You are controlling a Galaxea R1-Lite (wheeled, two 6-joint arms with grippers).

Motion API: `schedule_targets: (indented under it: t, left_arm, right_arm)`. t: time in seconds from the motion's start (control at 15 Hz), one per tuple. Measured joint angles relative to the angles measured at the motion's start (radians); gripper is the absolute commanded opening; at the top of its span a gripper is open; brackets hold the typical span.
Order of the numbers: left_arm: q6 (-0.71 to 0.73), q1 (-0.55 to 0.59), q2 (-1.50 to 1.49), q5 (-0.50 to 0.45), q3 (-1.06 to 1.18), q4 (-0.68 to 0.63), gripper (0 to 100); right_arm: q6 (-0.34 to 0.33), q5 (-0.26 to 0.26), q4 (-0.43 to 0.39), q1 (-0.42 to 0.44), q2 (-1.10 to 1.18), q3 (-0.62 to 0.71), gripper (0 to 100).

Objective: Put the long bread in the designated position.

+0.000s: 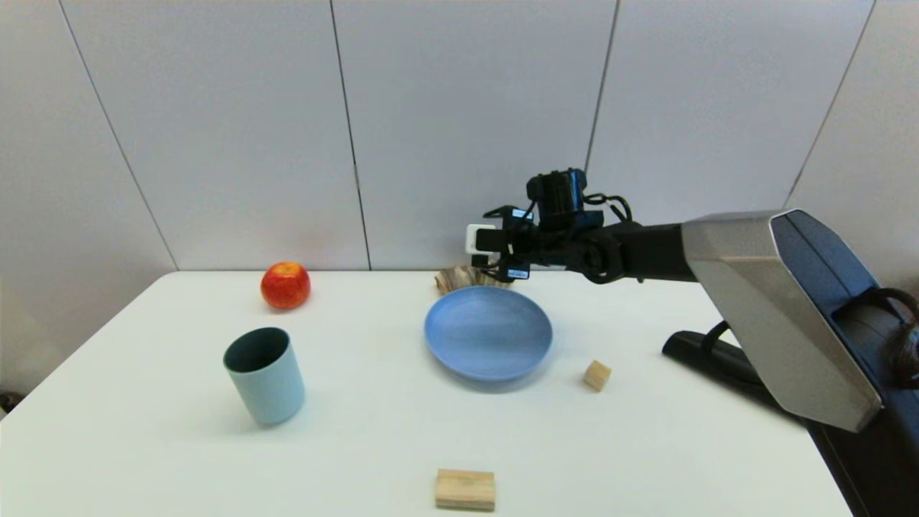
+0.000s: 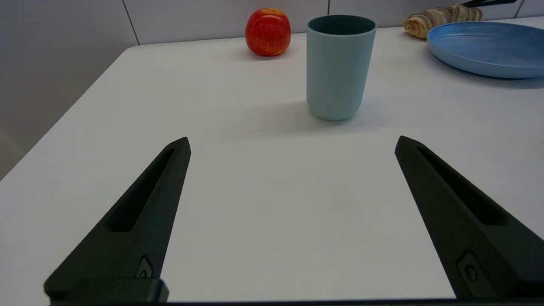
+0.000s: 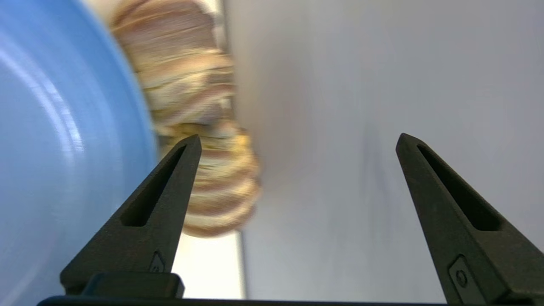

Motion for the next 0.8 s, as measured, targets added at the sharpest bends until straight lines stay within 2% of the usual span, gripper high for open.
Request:
schedule_targets:
  t: [0.13,0.33,0.47,0.6,0.8]
  left_arm:
    - [0.0,0.0,0.0,0.0,0.0,0.0,100]
    - [0.0,0.0,0.0,0.0,0.0,0.0,100]
    - [0.0,0.0,0.0,0.0,0.0,0.0,100]
    - [0.0,0.0,0.0,0.0,0.0,0.0,100]
    - [0.0,0.0,0.0,0.0,0.0,0.0,100]
  right_arm:
    - [0.001,0.0,0.038,-0.001,-0.035,0.001,100]
    - [0.042,-0.022,0.173,-0.003,-0.123,0.007,100]
    - [0.117,-0.058,0.297,-0.002,-0.213,0.02,100]
    - [0.221,-0.096,0.433,-0.005,-0.312,0.048,100]
    - [0.388,-0.131,0.537,-0.01,-0.462,0.137,100]
